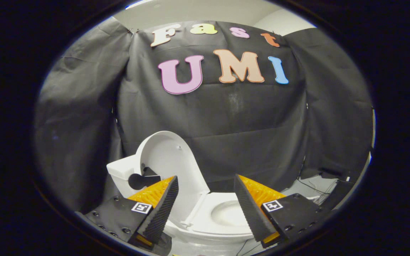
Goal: Open the toilet lid.
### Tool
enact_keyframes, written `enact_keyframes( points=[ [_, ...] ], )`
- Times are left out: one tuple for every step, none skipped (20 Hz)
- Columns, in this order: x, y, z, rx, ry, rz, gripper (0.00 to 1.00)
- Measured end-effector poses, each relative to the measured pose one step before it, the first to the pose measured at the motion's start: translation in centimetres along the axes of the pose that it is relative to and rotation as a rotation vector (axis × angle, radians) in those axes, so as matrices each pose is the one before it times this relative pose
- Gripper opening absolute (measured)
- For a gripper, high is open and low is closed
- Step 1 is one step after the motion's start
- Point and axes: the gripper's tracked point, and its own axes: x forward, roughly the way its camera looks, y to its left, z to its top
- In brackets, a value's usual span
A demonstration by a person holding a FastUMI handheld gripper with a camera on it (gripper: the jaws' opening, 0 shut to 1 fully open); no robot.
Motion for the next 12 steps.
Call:
enact_keyframes(
  points=[
    [0.104,-1.07,-0.095,-0.01858,0.00969,-0.0031,0.97],
    [-0.116,-2.055,-0.123,-0.0242,0.00695,-0.0288,0.97],
    [-0.031,-1.738,-0.45,-0.01143,0.0239,-0.01597,0.98],
    [0.122,-1.406,-0.392,0.00333,0.0136,-0.01985,0.98],
    [-0.016,-1.226,0.305,0.00975,-0.00659,-0.00574,0.98],
    [0.232,-0.933,0.452,0.00573,-0.01097,-0.00223,0.98],
    [0.126,-0.878,0.636,-0.00427,-0.00624,0.01281,0.97],
    [0.134,-1.082,0.326,-0.00558,-0.0041,0.00227,0.97],
    [0.101,-1.289,0.187,-0.00674,0.0053,0.00091,0.97],
    [-0.072,-1.194,0.013,-0.00031,-0.00025,0.00087,0.97],
    [-0.081,-0.921,0.173,-0.00326,0.00175,0.00047,0.97],
    [-0.188,-0.696,-0.039,-0.00876,-0.00254,0.00269,0.97]
  ],
)
